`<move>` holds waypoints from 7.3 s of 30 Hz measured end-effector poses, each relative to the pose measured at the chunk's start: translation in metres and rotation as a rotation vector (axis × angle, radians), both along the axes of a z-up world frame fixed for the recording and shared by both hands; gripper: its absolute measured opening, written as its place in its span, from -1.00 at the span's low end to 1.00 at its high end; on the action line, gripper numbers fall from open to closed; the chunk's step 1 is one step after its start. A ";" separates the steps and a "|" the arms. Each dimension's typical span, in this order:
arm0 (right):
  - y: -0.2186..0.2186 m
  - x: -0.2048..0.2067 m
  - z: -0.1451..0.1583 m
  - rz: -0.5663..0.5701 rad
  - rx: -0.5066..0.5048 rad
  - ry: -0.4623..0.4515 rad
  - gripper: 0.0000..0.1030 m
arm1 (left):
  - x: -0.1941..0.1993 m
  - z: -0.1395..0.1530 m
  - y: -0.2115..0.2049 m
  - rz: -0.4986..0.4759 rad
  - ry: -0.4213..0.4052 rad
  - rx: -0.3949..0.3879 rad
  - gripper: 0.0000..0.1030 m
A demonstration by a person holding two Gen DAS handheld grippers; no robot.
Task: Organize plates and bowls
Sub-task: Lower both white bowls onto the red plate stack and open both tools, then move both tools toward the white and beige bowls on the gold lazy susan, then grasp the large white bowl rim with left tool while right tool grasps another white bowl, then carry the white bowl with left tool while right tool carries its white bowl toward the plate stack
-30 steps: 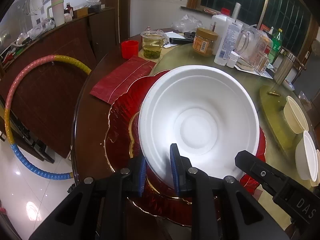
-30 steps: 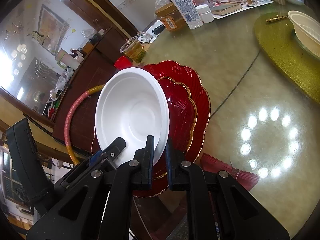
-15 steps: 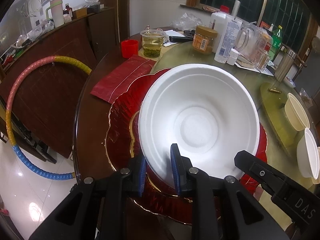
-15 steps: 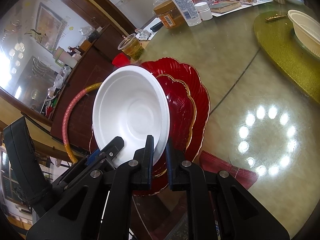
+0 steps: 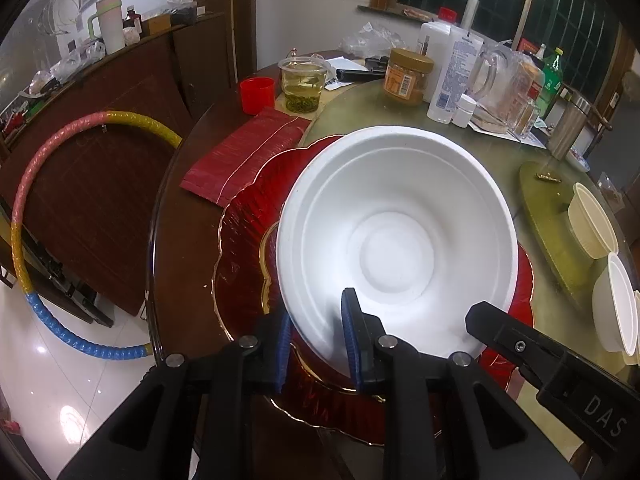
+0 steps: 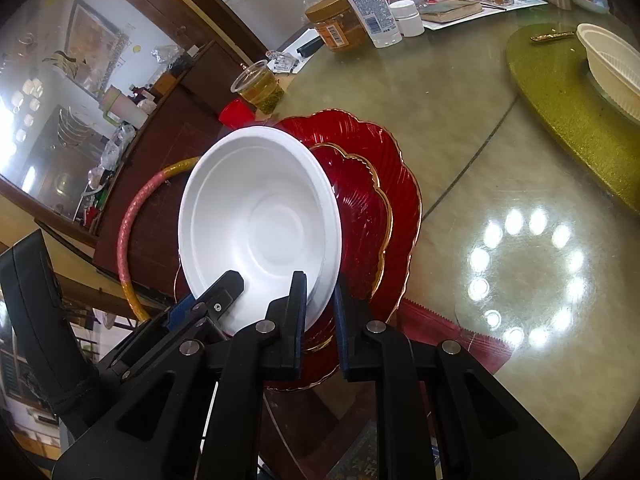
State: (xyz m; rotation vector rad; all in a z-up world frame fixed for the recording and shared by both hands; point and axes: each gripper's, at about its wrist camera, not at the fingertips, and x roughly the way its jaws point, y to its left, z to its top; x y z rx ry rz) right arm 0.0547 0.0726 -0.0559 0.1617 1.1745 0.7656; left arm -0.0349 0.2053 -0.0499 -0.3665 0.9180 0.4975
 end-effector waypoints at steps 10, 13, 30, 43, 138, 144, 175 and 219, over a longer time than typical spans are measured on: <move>-0.004 0.005 0.006 -0.024 -0.007 -0.015 -0.63 | -0.003 0.011 -0.002 0.011 -0.052 0.025 0.30; -0.006 0.005 0.005 -0.026 0.001 -0.002 -0.64 | -0.006 0.015 0.003 0.035 -0.071 0.015 0.33; -0.041 -0.001 0.030 -0.069 0.116 -0.067 0.98 | -0.028 0.053 -0.006 0.115 -0.258 0.100 0.62; -0.125 -0.006 0.044 -0.153 0.173 -0.087 0.98 | 0.001 0.063 -0.064 -0.096 -0.263 0.095 0.62; -0.284 0.025 0.011 -0.606 0.152 -0.013 -0.69 | 0.109 0.025 -0.210 -0.502 -0.095 0.027 -0.77; -0.273 0.022 0.012 -0.581 0.144 -0.014 -0.69 | 0.103 0.025 -0.201 -0.484 -0.096 0.026 -0.77; -0.215 0.009 0.041 -0.426 0.166 -0.085 -0.69 | 0.055 0.055 -0.142 -0.371 -0.193 0.012 -0.77; -0.040 0.005 0.065 -0.061 0.159 -0.137 -0.69 | -0.008 0.066 -0.011 -0.025 -0.249 0.078 -0.77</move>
